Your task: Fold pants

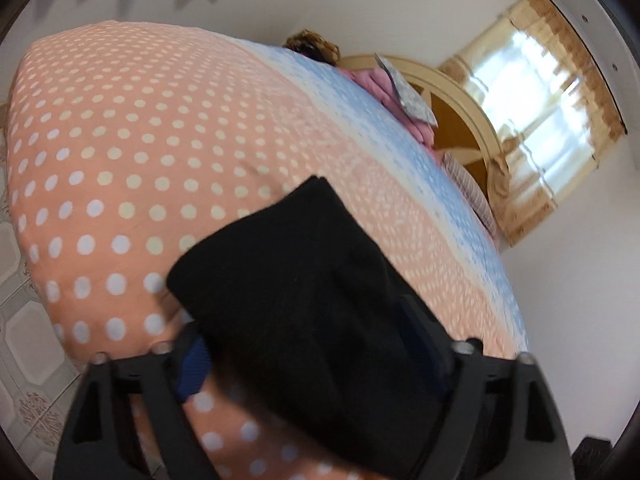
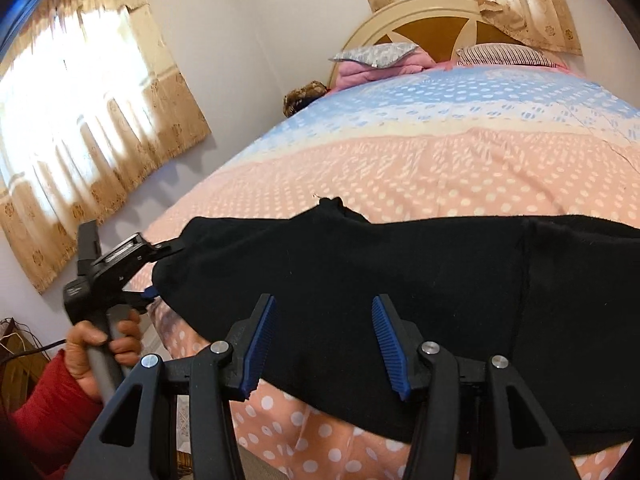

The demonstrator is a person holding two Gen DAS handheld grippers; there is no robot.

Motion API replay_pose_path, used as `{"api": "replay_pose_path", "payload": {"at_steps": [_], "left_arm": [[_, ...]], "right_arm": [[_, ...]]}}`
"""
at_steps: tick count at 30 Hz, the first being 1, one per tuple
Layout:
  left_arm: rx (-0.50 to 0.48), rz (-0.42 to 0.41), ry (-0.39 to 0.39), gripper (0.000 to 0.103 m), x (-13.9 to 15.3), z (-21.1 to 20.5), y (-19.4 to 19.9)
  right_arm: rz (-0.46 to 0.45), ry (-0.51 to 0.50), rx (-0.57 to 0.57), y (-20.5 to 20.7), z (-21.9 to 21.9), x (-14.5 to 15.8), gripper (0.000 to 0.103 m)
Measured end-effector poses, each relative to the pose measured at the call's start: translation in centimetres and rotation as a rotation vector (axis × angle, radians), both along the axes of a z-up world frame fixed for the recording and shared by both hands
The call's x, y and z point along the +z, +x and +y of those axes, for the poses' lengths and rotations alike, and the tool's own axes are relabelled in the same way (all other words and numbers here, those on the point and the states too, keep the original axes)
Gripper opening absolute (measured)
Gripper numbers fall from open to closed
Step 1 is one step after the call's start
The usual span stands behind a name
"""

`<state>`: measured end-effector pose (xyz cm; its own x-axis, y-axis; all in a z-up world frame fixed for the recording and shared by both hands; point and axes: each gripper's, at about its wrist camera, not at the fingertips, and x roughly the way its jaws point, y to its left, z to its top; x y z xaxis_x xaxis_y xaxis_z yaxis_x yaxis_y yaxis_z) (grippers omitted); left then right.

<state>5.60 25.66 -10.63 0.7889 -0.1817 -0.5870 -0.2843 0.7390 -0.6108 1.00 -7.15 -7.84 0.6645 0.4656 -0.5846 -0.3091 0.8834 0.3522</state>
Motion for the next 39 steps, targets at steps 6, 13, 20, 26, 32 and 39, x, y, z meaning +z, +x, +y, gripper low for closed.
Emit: {"api": "replay_pose_path", "payload": {"at_steps": [6,13,20,26,32,39], "left_arm": [[-0.022,0.004,-0.064,0.021,-0.5,-0.2,0.3],[-0.065,-0.092,0.084,0.020,4.4,-2.5,0.7],[-0.346,-0.334,0.440,0.020,12.5,-15.3,0.2],[-0.653,-0.456,0.493,0.020,12.7,-27.3,-1.0],[-0.870,-0.478,0.601,0.020,8.2,-35.7,-3.0],[-0.978,-0.466,0.809,0.025,3.6,-39.8,-5.0]], "right_arm": [[0.023,0.000,-0.001,0.3,0.2,-0.3,0.052],[-0.003,0.015,-0.038,-0.4,-1.1,0.2,0.052],[-0.038,0.128,-0.256,-1.9,-9.4,2.2,0.052],[-0.033,0.201,-0.438,-5.0,-17.0,2.5,0.052],[-0.020,0.255,-0.554,-8.5,-22.1,2.1,0.052],[0.017,0.314,-0.575,-9.3,-23.8,0.7,0.052]]}}
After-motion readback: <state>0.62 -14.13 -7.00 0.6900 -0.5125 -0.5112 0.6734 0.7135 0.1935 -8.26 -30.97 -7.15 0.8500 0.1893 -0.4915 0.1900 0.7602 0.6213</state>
